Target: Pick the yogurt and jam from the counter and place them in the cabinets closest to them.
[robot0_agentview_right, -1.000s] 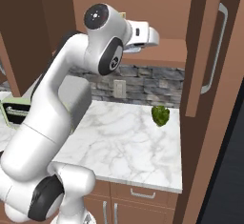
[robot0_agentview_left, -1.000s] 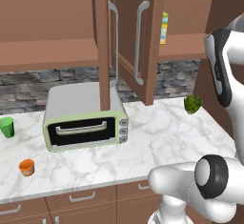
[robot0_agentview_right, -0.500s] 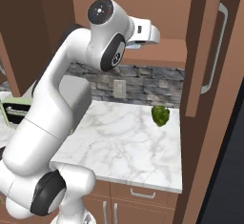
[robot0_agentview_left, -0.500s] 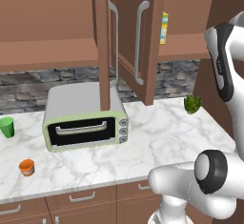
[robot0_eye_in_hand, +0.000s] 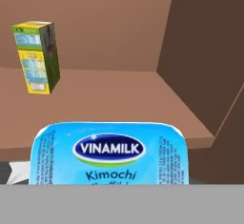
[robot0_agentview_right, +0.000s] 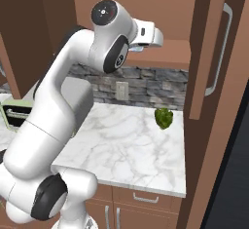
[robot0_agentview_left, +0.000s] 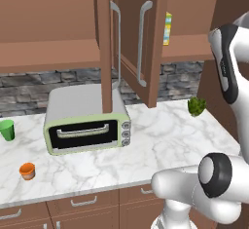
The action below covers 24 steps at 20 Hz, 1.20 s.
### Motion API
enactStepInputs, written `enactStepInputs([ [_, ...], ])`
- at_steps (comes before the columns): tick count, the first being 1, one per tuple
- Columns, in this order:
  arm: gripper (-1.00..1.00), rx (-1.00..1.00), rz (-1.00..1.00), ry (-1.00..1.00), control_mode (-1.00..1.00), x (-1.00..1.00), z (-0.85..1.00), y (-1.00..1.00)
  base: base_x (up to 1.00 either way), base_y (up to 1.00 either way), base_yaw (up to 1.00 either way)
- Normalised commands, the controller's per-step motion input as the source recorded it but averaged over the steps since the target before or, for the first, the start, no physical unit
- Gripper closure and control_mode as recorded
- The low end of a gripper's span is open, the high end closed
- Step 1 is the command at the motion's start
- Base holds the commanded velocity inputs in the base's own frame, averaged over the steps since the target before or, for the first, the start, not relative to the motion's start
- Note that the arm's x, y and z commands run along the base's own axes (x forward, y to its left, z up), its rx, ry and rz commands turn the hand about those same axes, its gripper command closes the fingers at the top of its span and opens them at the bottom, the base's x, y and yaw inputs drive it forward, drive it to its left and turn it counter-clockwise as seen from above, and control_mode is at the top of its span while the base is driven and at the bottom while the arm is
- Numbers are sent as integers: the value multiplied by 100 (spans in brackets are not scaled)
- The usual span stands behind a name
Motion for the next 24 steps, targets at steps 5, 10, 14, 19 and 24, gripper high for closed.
enactStepInputs([
  [5, 100, 3, 0, 8, -100, 33, -1, 8, 0, 0, 0],
  [10, 100, 0, 0, 17, -100, 48, 0, 10, 0, 0, 0],
  [14, 100, 1, 0, 20, -100, 49, 0, 3, 0, 0, 0],
  [19, 100, 4, 0, 17, -100, 44, -13, 0, 0, 0, 0],
  [24, 100, 7, 0, 7, -100, 31, -33, -4, 0, 0, 0],
])
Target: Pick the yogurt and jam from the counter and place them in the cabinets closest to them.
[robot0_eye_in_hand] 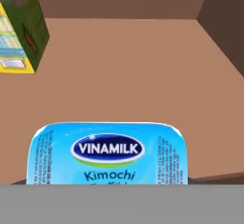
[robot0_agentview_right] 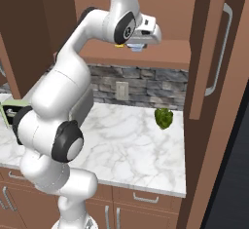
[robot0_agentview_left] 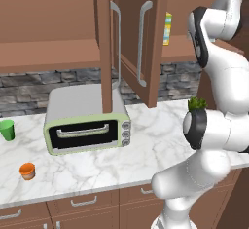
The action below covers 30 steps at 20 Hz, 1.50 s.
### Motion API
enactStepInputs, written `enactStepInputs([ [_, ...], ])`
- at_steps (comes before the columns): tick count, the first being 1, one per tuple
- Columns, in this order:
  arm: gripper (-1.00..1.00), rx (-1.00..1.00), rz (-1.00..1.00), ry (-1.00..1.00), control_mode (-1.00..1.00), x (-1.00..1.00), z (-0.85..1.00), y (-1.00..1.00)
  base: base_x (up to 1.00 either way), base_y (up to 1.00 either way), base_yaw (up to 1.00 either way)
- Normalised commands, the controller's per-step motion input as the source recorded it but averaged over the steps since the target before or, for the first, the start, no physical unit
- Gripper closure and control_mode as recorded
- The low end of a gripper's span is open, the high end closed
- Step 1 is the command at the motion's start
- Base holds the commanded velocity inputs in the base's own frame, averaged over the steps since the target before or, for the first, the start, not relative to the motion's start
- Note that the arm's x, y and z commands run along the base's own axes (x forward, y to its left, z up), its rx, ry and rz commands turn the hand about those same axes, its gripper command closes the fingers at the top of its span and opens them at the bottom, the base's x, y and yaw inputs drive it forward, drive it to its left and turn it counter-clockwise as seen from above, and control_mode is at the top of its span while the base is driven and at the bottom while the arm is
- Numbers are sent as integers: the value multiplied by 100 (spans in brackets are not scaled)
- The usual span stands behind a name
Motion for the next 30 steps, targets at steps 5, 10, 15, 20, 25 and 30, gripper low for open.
enactStepInputs([
  [5, 100, 4, 0, 1, -100, 41, -15, -4, 0, 0, 0],
  [10, 100, 0, 0, 4, -100, 58, -2, 0, 0, 0, 0],
  [15, -100, 0, 0, 3, -100, 42, 0, 0, 0, 0, 0],
  [20, -100, 1, 0, 3, -100, 4, 0, -4, 0, 0, 0],
  [25, -100, 3, -2, 2, -100, 0, 3, -8, 0, 0, 0],
  [30, -100, 3, -2, 3, -100, -18, 0, -6, 0, 0, 0],
])
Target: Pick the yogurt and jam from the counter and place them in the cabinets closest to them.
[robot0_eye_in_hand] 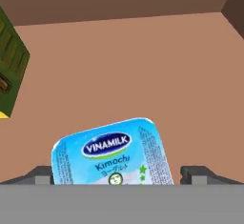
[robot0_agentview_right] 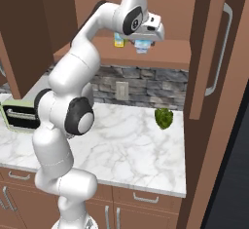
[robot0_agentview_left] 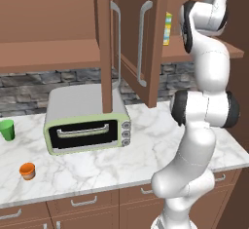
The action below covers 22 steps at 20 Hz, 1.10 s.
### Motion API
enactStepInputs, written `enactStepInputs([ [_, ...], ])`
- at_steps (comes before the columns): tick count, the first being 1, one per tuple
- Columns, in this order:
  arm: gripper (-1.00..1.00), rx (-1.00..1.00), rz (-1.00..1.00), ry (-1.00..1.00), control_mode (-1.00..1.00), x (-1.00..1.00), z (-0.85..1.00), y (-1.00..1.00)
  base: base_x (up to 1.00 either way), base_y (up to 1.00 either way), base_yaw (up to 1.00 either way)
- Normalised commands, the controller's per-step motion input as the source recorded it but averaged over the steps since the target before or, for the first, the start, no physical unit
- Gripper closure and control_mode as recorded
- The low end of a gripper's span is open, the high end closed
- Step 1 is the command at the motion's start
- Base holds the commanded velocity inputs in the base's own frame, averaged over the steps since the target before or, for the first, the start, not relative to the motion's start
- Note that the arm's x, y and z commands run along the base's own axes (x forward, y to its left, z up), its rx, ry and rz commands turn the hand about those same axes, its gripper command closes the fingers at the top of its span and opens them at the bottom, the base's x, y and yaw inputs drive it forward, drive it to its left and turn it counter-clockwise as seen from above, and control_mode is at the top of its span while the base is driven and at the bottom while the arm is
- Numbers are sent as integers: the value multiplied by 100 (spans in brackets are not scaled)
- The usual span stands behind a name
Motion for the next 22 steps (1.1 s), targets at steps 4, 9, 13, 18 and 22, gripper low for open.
enactStepInputs([
  [4, -100, 3, 0, -1, -100, -76, 0, -4, 0, 0, 0],
  [9, -100, 2, 0, -8, -100, -99, 0, -2, 0, 0, 0],
  [13, -100, 1, 0, -11, -100, -100, -5, 1, 0, 0, 0],
  [18, -100, 0, 0, -10, -100, -100, -22, 18, 0, 0, 0],
  [22, -100, 0, 1, -7, -100, -100, -44, 41, 0, 0, 0],
])
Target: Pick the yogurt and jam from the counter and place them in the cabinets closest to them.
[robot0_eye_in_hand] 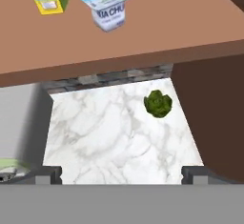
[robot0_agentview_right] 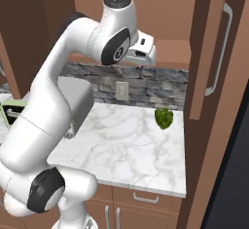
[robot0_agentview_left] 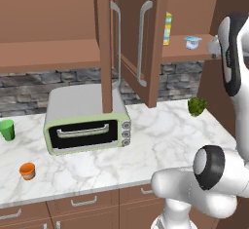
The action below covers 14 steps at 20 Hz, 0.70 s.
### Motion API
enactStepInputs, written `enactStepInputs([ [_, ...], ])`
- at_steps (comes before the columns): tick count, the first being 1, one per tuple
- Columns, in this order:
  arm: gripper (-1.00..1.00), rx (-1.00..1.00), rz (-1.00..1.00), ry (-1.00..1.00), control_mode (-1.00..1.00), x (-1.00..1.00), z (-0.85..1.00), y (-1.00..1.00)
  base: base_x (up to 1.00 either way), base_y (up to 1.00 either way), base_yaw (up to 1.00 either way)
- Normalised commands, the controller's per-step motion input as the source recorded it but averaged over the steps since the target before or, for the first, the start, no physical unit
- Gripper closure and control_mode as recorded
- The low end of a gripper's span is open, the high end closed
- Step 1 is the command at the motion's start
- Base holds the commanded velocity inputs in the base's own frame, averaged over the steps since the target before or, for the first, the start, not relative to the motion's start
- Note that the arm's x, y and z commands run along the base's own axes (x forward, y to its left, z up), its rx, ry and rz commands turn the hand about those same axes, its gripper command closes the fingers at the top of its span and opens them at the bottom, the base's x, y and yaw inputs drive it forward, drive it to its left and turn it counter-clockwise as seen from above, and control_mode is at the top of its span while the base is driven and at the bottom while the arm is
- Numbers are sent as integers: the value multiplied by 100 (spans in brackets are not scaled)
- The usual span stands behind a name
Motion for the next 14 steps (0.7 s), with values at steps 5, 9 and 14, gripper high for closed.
enactStepInputs([
  [5, -100, -7, 2, -6, -100, -100, -72, 57, 0, 0, 0],
  [9, -100, -5, 4, -1, -100, -89, -94, 36, 0, 0, 0],
  [14, -100, -1, 5, 3, -100, -63, -94, 11, 0, 0, 0],
])
